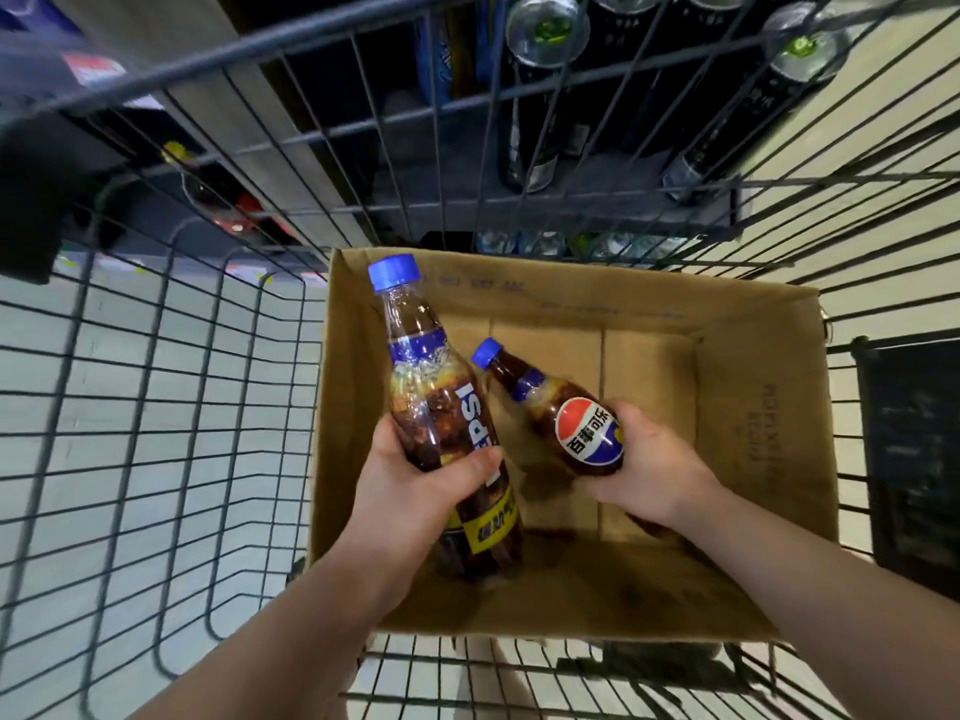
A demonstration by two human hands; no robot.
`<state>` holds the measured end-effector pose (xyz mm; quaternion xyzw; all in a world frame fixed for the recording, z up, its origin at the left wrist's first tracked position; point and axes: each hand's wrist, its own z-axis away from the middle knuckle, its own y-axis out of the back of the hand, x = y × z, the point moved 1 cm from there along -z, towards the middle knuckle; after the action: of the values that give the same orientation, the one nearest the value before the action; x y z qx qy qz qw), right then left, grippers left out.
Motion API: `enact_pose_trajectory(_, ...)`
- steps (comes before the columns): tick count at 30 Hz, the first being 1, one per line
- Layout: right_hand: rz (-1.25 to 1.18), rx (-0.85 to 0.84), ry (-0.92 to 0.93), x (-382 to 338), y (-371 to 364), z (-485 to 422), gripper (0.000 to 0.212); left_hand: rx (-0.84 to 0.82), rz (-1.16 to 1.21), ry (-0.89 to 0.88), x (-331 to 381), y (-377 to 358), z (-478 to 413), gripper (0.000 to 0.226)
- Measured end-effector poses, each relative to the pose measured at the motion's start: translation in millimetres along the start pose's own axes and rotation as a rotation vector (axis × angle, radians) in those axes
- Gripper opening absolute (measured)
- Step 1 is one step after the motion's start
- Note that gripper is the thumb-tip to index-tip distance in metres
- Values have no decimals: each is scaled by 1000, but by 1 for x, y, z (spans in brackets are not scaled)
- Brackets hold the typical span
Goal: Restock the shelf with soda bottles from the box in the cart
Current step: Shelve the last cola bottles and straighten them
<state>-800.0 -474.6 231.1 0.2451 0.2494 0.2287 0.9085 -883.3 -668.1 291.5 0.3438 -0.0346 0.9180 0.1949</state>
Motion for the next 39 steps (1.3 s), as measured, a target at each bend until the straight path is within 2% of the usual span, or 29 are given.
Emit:
enact_pose_trajectory(4,-173,41,4,-12,13,45,91,-16,-5,-5,17,9,23,48)
enact_pose_trajectory(10,-261,157,86,-55,49,130,82,-30,10,-75,57,33,86,50)
enact_pose_trajectory(14,-361,231,161,-97,70,191,76,17,33,-141,80,64,141,43)
enact_pose_trajectory(20,-409,256,314,-176,75,263,69,144,114,-260,103,135,212,48)
enact_pose_trajectory(22,-420,266,353,-203,69,283,67,184,123,-282,108,161,229,58)
enact_pose_trajectory(25,-427,256,425,-265,46,316,62,248,189,-333,107,226,255,71)
enact_pose_trajectory(27,-434,243,467,-309,23,335,57,298,223,-371,104,276,271,72)
enact_pose_trajectory(32,-446,227,639,-431,-56,383,67,370,300,-484,92,421,318,66)
enact_pose_trajectory(39,-382,180,854,-572,-145,444,67,529,320,-610,90,589,377,69)
